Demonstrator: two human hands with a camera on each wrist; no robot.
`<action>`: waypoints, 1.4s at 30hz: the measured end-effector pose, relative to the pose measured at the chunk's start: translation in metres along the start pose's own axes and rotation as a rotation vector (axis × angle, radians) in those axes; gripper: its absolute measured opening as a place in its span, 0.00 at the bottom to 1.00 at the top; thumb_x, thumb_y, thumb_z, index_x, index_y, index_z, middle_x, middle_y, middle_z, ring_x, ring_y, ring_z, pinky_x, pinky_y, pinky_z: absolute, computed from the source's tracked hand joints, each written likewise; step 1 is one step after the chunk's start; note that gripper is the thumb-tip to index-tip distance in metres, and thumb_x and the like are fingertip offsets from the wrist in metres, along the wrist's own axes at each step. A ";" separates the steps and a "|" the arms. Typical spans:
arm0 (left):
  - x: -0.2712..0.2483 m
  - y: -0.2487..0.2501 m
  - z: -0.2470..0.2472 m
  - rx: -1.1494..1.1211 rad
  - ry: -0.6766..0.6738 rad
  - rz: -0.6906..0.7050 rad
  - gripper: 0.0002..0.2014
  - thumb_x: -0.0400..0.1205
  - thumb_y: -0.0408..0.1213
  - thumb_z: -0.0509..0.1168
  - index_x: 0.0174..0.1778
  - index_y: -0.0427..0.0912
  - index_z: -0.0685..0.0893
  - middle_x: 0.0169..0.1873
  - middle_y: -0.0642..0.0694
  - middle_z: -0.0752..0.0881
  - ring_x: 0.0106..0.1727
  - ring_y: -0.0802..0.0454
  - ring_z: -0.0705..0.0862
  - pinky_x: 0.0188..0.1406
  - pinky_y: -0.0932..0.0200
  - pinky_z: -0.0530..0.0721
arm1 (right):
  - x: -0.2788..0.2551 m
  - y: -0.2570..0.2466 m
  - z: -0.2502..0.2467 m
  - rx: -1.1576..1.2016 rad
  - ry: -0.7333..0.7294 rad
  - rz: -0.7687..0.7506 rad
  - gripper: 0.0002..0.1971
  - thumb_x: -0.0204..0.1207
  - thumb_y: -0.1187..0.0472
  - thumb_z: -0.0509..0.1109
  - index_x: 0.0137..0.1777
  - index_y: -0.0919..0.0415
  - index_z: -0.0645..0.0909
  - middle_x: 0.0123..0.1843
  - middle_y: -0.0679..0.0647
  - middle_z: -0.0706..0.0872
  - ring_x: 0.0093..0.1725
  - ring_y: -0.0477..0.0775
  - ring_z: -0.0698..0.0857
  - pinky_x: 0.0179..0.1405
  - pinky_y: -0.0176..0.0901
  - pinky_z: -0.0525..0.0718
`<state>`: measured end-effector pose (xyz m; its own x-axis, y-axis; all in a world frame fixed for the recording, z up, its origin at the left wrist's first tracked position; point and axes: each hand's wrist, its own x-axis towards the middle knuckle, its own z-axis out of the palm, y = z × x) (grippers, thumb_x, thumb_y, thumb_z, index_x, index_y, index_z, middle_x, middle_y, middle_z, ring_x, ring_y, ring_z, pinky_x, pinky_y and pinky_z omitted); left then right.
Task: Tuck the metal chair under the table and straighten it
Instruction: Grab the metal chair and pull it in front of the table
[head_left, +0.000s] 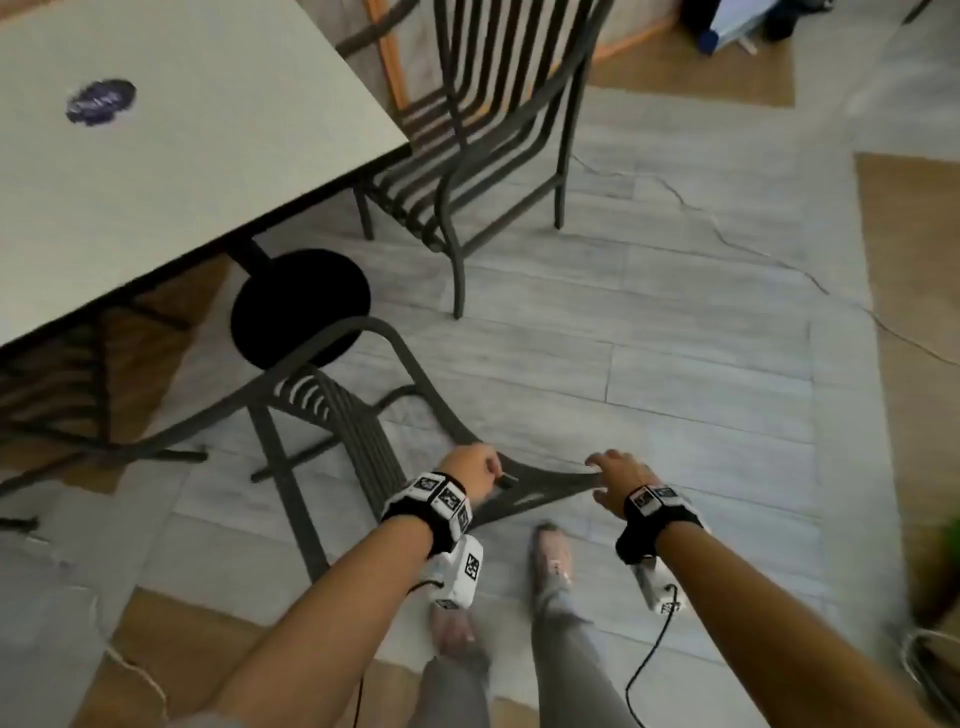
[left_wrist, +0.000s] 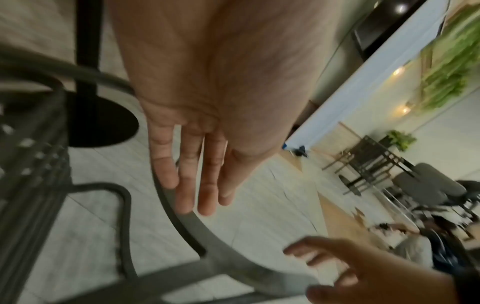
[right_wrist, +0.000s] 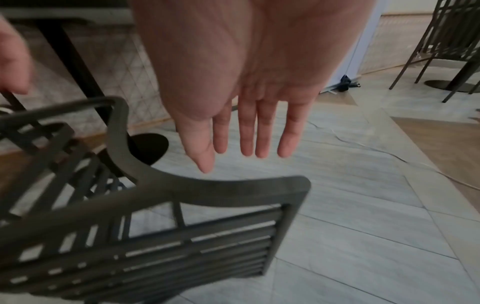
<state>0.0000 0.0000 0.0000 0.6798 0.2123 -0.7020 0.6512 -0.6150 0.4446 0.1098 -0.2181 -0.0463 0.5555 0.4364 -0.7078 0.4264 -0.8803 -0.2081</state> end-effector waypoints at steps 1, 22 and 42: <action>0.020 0.010 0.019 0.040 -0.022 0.018 0.12 0.77 0.28 0.62 0.51 0.42 0.88 0.54 0.37 0.90 0.57 0.40 0.88 0.59 0.50 0.85 | 0.008 0.011 0.004 -0.049 0.000 -0.004 0.27 0.74 0.57 0.70 0.73 0.49 0.69 0.75 0.55 0.72 0.72 0.61 0.71 0.69 0.59 0.75; 0.105 0.113 0.128 0.152 -0.066 0.022 0.16 0.84 0.42 0.56 0.64 0.40 0.77 0.63 0.39 0.84 0.67 0.42 0.79 0.66 0.45 0.66 | 0.045 0.088 0.025 0.465 0.167 -0.207 0.26 0.68 0.37 0.69 0.55 0.58 0.78 0.51 0.57 0.89 0.47 0.60 0.85 0.43 0.48 0.80; -0.228 -0.036 -0.051 -0.776 0.581 0.283 0.16 0.77 0.38 0.56 0.32 0.53 0.88 0.25 0.54 0.84 0.32 0.52 0.81 0.33 0.64 0.80 | -0.028 -0.075 -0.014 0.056 0.121 -0.451 0.17 0.74 0.45 0.70 0.53 0.57 0.79 0.53 0.59 0.87 0.53 0.63 0.84 0.52 0.53 0.82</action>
<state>-0.1614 0.0128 0.1722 0.7675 0.5994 -0.2272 0.3395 -0.0794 0.9373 0.0723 -0.1617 -0.0017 0.4042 0.7936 -0.4548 0.6070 -0.6047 -0.5156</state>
